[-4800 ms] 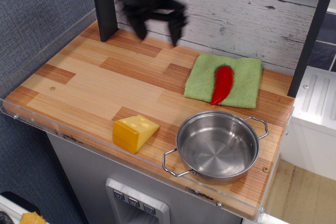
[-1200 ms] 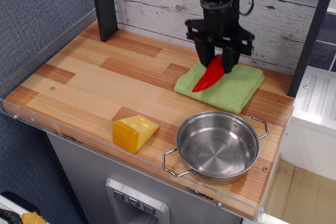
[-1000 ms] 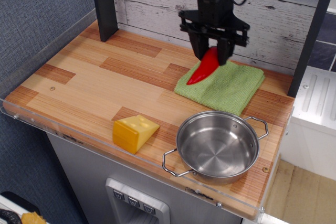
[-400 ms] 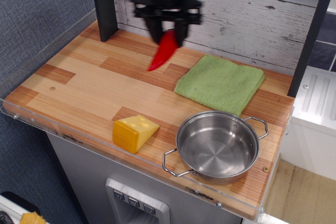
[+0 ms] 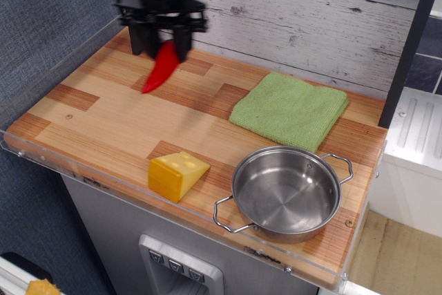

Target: Move the red pepper to the front left corner of the table

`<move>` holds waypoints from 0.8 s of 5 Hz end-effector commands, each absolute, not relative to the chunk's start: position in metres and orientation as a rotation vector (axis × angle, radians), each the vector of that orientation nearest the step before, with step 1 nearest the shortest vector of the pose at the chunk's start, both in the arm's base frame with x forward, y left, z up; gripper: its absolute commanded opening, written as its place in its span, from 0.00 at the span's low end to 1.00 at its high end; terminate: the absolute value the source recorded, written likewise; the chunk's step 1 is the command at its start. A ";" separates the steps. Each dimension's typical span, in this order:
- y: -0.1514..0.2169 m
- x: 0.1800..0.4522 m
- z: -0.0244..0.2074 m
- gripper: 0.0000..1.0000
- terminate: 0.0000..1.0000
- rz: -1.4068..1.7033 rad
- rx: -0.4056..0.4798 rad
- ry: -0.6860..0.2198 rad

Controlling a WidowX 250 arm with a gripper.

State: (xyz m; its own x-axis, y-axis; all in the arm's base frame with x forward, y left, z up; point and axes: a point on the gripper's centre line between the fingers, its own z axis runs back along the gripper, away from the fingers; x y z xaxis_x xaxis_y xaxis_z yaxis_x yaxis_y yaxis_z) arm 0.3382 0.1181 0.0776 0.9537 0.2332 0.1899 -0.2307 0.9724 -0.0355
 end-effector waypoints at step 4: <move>0.198 0.300 0.026 0.00 0.00 0.463 -0.017 -0.199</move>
State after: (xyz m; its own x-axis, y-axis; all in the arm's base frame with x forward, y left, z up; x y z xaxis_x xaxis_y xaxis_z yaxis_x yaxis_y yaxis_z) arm 0.3049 0.1979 0.0142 0.8833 0.4432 0.1529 -0.4375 0.8964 -0.0707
